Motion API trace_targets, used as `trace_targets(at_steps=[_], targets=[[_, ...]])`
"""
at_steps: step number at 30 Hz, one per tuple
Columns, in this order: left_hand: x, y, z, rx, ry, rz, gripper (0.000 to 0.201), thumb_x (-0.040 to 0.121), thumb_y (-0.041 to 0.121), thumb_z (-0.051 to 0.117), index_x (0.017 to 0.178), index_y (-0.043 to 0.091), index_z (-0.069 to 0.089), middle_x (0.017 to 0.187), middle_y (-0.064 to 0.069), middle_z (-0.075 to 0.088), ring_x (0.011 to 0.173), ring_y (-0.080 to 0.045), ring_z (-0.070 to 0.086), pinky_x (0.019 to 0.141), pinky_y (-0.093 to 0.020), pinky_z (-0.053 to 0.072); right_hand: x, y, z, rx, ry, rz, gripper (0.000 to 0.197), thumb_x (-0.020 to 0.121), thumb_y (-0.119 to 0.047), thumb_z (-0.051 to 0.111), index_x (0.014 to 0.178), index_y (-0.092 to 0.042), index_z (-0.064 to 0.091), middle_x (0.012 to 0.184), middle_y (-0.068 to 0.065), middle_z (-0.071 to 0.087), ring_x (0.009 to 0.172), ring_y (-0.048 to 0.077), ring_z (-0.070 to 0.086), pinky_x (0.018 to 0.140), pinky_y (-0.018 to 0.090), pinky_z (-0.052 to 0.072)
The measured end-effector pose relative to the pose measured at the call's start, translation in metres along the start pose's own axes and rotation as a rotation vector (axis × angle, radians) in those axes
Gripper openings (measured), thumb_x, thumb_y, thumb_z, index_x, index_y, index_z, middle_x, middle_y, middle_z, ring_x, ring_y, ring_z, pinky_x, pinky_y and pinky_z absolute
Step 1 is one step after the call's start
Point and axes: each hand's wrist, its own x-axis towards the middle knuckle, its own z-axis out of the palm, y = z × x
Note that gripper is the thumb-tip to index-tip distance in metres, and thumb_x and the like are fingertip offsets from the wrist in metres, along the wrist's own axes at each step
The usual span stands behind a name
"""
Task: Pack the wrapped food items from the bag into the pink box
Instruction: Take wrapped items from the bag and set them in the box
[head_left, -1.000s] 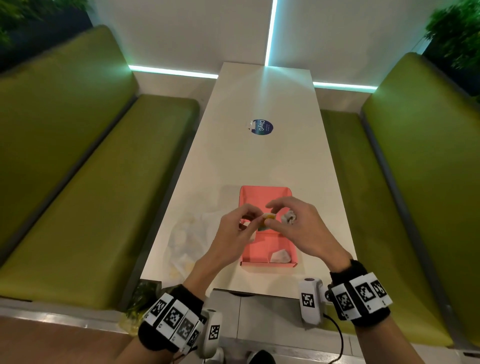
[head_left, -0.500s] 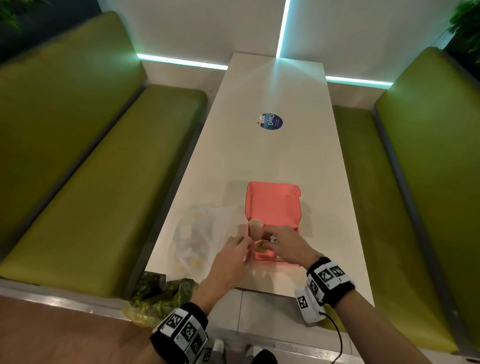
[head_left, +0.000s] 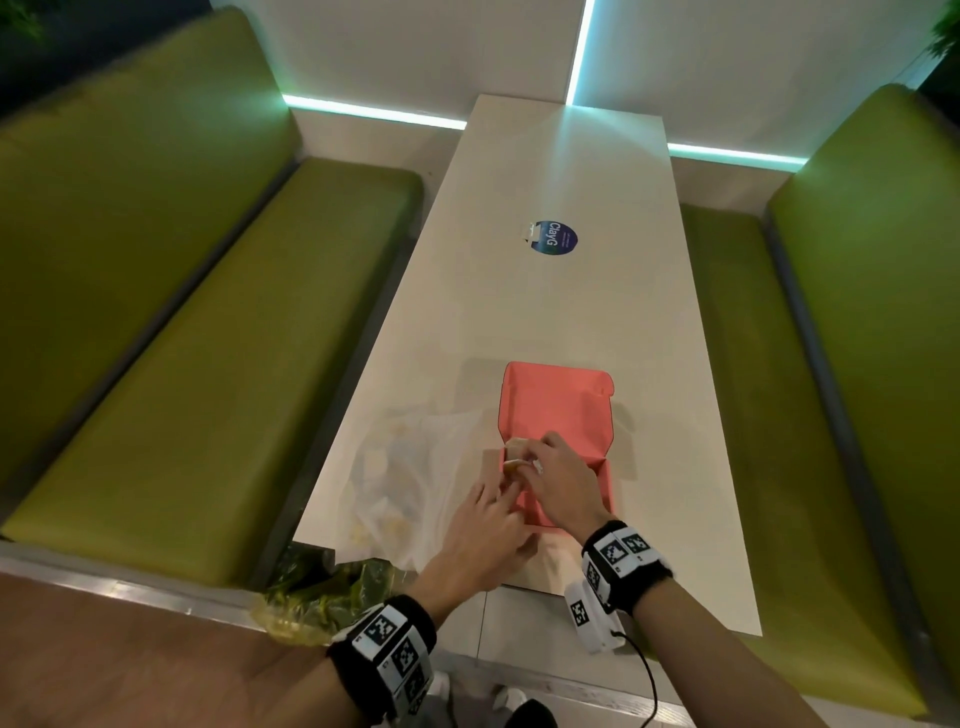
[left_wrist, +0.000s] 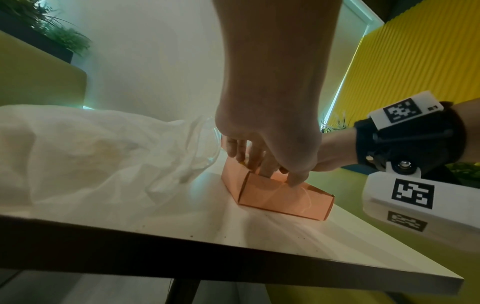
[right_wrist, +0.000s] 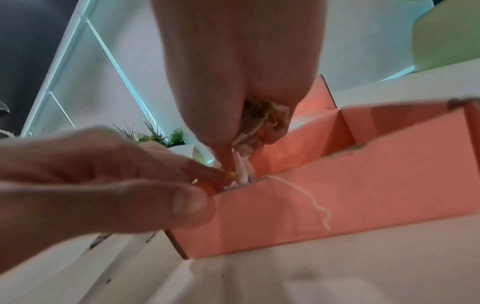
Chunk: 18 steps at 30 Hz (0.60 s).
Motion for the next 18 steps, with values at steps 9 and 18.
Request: trace_targets(at_steps=[9, 18], targets=[[0.009, 0.002, 0.009, -0.002, -0.021, -0.029, 0.067, 0.093, 0.062, 0.034, 0.106, 0.009, 0.072, 0.139, -0.018, 0.055, 0.128, -0.035, 0.045, 0.094, -0.046, 0.042, 0.003, 0.001, 0.005, -0.127, 0.08, -0.016, 0.02, 0.1, -0.036, 0.051, 0.108, -0.017, 0.053, 0.106, 0.001, 0.052, 0.091, 0.022, 0.059, 0.065, 0.034, 0.047], [0.007, 0.0, 0.009, -0.063, 0.018, -0.023, 0.059, 0.09, 0.061, 0.038, 0.096, 0.012, 0.071, 0.136, -0.013, 0.058, 0.121, -0.033, 0.053, 0.086, -0.043, 0.048, 0.001, 0.021, -0.028, 0.044, 0.041, 0.016, 0.015, 0.093, -0.029, 0.062, 0.106, -0.021, 0.066, 0.102, -0.005, 0.059, 0.091, 0.014, 0.059, 0.082, 0.035, 0.05]])
